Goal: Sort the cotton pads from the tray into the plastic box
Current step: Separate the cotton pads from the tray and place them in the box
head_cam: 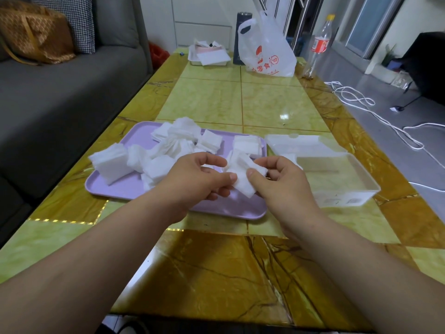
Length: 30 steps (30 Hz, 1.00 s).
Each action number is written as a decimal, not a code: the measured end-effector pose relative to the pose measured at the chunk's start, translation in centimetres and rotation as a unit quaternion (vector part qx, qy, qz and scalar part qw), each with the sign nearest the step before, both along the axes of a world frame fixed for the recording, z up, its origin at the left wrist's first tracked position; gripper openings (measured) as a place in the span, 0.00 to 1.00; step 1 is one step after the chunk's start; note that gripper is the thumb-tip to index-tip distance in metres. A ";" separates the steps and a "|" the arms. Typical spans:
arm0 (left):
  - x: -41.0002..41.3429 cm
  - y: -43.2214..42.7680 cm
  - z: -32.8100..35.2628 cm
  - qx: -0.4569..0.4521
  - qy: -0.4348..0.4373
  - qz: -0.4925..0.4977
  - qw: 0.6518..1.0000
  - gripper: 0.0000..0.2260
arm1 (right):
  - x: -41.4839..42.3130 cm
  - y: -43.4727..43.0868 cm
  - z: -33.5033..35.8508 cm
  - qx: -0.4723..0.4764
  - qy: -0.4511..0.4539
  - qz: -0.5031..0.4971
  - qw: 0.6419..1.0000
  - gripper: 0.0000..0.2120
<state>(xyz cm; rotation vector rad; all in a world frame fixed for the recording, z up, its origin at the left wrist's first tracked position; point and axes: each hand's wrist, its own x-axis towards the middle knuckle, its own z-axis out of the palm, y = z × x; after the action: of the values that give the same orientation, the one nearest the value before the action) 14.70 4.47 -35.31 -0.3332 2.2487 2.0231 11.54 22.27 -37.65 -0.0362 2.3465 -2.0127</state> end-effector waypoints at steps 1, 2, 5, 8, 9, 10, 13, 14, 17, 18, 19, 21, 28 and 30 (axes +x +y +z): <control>0.0 0.0 0.1 -0.009 0.005 0.000 1.000 0.17 | 0.0 0.0 0.0 0.001 0.001 -0.004 1.000 0.08; 0.1 0.1 0.2 -0.020 0.011 -0.001 1.000 0.17 | 0.0 0.0 0.0 0.002 0.002 -0.006 1.000 0.08; 0.2 0.3 0.3 -0.054 0.031 0.004 0.998 0.16 | 0.1 0.0 0.1 0.013 0.014 -0.016 1.000 0.07; 0.3 0.5 0.3 -0.082 0.053 0.010 0.995 0.15 | 0.2 0.0 0.3 0.022 0.023 -0.022 0.999 0.07; 0.3 0.6 0.3 -0.095 0.062 0.010 0.994 0.14 | 0.2 0.0 0.3 0.023 0.024 -0.022 0.999 0.07; 0.3 0.7 0.3 -0.109 0.072 0.010 0.991 0.14 | 0.2 0.0 0.3 0.022 0.023 -0.022 0.999 0.07; 0.3 1.0 0.4 -0.153 0.109 0.005 0.982 0.12 | 0.3 0.0 0.3 0.012 0.011 -0.021 1.000 0.07; 0.4 1.0 0.4 -0.173 0.126 -0.002 0.977 0.11 | 0.2 0.0 0.3 0.005 0.004 -0.023 1.000 0.07; 0.4 1.3 0.4 -0.213 0.184 -0.027 0.959 0.12 | 0.1 -0.1 0.3 -0.018 -0.019 -0.032 0.999 0.06; 0.4 1.4 0.4 -0.210 0.188 -0.029 0.959 0.13 | 0.0 -0.1 0.3 -0.025 -0.029 -0.033 0.999 0.06; 0.4 1.5 0.5 -0.193 0.179 -0.029 0.964 0.13 | 0.0 -0.1 0.3 -0.032 -0.038 -0.033 0.998 0.06; 0.4 1.5 0.5 -0.111 0.122 -0.027 0.986 0.15 | -0.1 -0.2 0.3 -0.037 -0.044 -0.036 0.998 0.07; 0.1 1.5 -0.3 -0.024 0.041 -0.041 0.998 0.13 | 0.1 -0.2 0.7 -0.036 -0.035 -0.044 0.998 0.08; 0.0 1.5 -0.5 -0.031 0.038 -0.041 0.998 0.11 | 0.1 -0.2 0.7 -0.037 -0.035 -0.039 0.998 0.08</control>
<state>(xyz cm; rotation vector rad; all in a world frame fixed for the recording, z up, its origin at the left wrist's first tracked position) 14.67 5.95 -35.81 -0.1680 2.3320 1.9619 11.68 22.09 -36.91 0.1238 2.2656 -2.0985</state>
